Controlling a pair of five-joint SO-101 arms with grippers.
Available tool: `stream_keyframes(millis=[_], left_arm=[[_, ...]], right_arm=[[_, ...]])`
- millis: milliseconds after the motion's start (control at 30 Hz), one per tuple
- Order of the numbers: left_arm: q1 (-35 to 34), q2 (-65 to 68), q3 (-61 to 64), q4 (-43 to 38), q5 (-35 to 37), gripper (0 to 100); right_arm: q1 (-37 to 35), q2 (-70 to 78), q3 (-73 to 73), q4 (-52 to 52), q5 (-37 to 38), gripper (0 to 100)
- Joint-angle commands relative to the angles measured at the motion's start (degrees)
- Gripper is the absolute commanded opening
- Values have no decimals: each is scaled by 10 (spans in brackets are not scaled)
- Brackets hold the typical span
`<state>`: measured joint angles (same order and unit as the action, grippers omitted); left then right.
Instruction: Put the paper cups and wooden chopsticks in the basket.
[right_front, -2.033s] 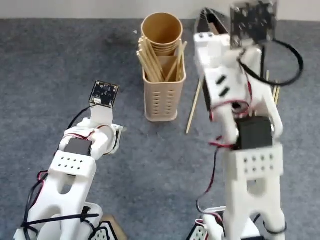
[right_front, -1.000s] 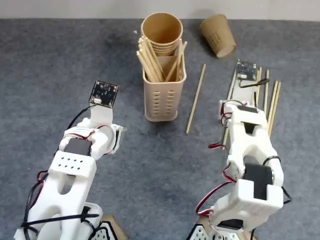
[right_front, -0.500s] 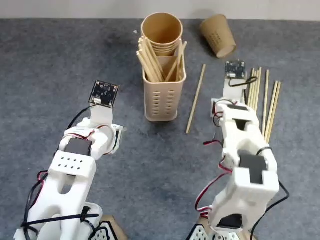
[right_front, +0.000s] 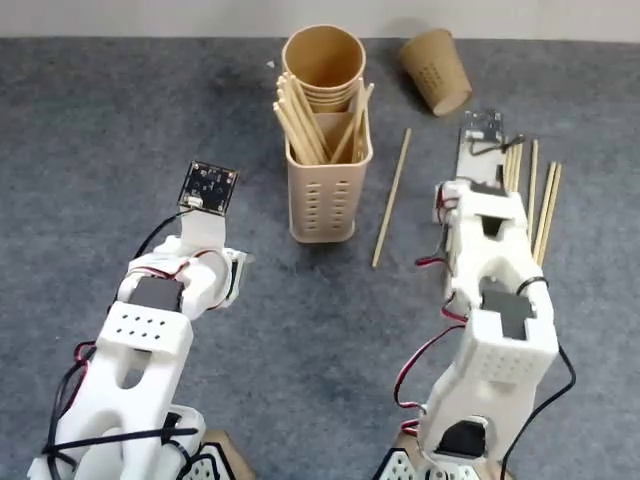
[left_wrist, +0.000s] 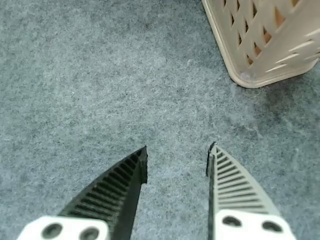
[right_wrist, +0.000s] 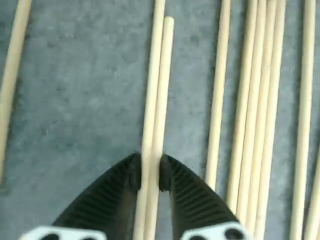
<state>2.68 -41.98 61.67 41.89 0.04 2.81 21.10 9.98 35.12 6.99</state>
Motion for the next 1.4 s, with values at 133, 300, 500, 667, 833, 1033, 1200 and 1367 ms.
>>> stream_keyframes(millis=[133, 300, 500, 667, 833, 1033, 1200, 1367], left_arm=[[8, -13, -1, -11, -4, 204], [8, -13, -1, -11, -4, 204], [8, -13, -2, -11, -4, 204], [8, -13, -2, -11, -4, 204], [8, -13, -2, -11, -4, 204], [8, -13, -2, -11, -4, 204], [8, -13, -2, -11, -4, 204], [8, -13, -2, -11, -4, 204]], right_arm=[[-17, -267, -94, 80, -23, 5], [-80, -442, -99, -31, -107, 5], [-212, -547, 22, -282, -107, 5], [-260, -574, 193, -502, -106, 5], [-272, -572, 340, -641, -107, 5], [-269, -570, 463, -771, -108, 5], [-268, -571, 518, -815, -106, 5], [-267, -578, 503, -815, -106, 5]])
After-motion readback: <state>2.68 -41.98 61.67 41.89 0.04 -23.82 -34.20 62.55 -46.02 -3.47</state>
